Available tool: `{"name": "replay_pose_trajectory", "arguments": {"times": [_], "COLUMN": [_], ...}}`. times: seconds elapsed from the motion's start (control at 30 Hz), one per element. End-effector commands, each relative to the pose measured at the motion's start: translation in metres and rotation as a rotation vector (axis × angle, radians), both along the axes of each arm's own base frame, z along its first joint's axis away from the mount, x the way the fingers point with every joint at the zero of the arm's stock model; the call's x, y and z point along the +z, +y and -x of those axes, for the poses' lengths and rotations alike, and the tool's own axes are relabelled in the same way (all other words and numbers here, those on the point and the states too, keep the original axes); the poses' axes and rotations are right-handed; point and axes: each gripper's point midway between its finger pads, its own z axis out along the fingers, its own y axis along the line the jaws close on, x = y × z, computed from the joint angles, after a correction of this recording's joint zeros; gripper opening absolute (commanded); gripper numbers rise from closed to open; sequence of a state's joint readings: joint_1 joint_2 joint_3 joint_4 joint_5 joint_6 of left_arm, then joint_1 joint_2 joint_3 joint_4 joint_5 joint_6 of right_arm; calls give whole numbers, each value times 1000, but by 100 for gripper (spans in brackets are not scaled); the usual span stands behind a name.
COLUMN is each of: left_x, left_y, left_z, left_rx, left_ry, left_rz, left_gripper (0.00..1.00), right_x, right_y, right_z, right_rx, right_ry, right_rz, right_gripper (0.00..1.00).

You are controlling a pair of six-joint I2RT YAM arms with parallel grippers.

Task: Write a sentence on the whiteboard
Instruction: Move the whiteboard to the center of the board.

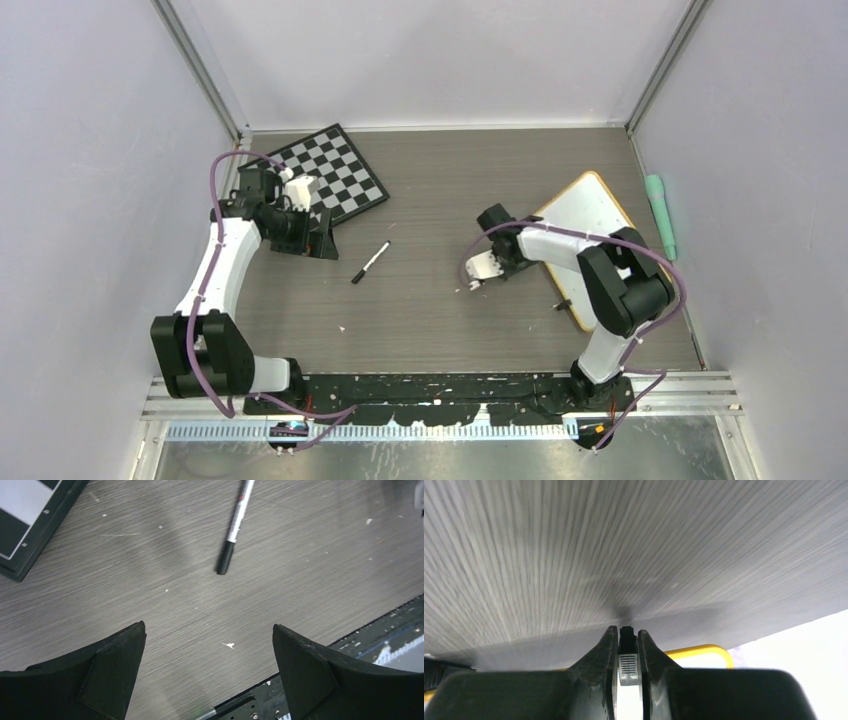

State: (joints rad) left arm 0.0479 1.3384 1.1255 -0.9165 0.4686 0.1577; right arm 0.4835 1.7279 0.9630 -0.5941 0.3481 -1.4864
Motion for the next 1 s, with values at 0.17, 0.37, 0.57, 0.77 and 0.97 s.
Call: {"name": "replay_pose_trajectory", "arguments": {"times": [0.17, 0.37, 0.57, 0.77, 0.97], "left_x": [1, 1, 1, 3, 5], "left_y": [36, 53, 55, 52, 49], "left_z": [-22, -26, -26, -24, -25], "left_rx": [142, 220, 232, 221, 223], "left_ry": [-15, 0, 5, -2, -5], "left_rz": [-112, -81, -68, -56, -38], "left_gripper": [100, 100, 100, 100, 100], "right_x": [23, 17, 10, 13, 45], "right_y": [128, 184, 223, 237, 244], "right_z": [-19, 18, 55, 57, 52], "right_rx": [298, 459, 593, 622, 455], "right_ry": [-183, -160, -176, -295, -385], "right_rz": [15, 56, 85, 103, -16], "right_gripper": [0, 0, 0, 17, 67]}}
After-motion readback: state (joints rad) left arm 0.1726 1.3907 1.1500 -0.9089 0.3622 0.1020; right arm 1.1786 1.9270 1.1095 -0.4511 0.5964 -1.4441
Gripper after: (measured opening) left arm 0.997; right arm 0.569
